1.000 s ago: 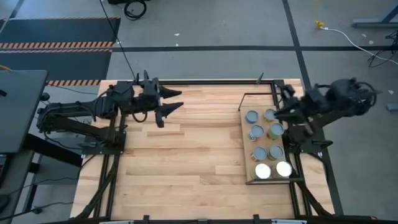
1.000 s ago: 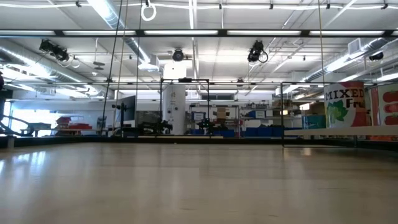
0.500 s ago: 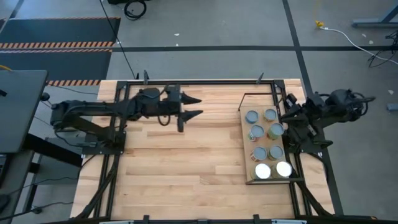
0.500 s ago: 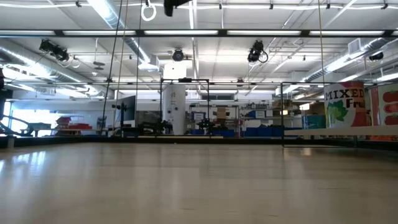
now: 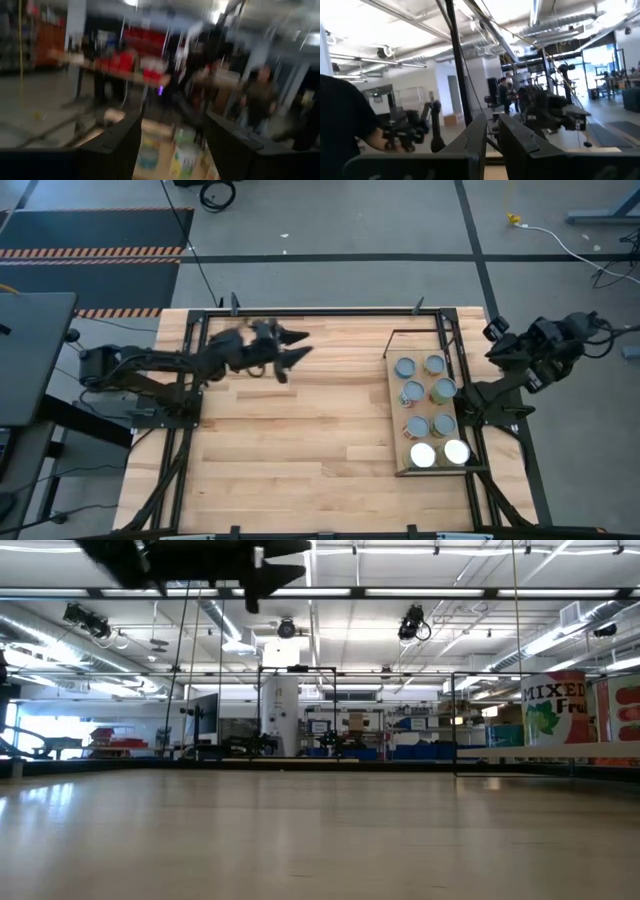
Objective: Pick and place cans onto a shelf
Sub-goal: Return to Home Position
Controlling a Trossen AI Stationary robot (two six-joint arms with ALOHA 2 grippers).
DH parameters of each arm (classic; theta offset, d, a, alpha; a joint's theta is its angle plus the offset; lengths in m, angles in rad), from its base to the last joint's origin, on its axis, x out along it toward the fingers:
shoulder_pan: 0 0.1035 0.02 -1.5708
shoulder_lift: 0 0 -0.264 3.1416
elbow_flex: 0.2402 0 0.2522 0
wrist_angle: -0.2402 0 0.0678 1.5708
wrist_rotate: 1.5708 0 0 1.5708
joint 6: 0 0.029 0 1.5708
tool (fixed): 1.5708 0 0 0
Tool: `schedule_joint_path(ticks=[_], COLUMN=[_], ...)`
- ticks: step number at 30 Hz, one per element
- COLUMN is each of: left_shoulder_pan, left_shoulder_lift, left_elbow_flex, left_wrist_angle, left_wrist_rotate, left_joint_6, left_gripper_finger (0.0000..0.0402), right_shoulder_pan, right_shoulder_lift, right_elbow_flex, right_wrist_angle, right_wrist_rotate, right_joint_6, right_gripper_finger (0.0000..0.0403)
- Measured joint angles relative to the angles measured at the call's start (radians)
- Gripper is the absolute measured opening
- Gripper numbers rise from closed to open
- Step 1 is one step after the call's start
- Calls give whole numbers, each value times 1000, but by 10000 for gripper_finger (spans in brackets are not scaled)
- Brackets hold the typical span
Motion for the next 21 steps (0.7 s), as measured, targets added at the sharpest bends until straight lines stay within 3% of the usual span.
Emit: schedule_joint_path(ticks=[5, 15, 21], left_shoulder_pan=[43, 56, 54], left_shoulder_lift=[-94, -218, -239], left_elbow_flex=[-237, -502, -711], left_wrist_angle=[263, 340, 746], left_wrist_rotate=[-4, -45, -30], left_joint_6=[-63, -213, -68], left_gripper_finger=[218, 217, 217], right_shoulder_pan=[2, 2, 2], right_shoulder_lift=[-4, -3, -3], right_elbow_flex=[-1, -220, -396], right_wrist_angle=[18, 274, 461], right_wrist_rotate=[4, 33, 29], right_joint_6=[34, -48, -24], right_gripper_finger=[55, 56, 56])
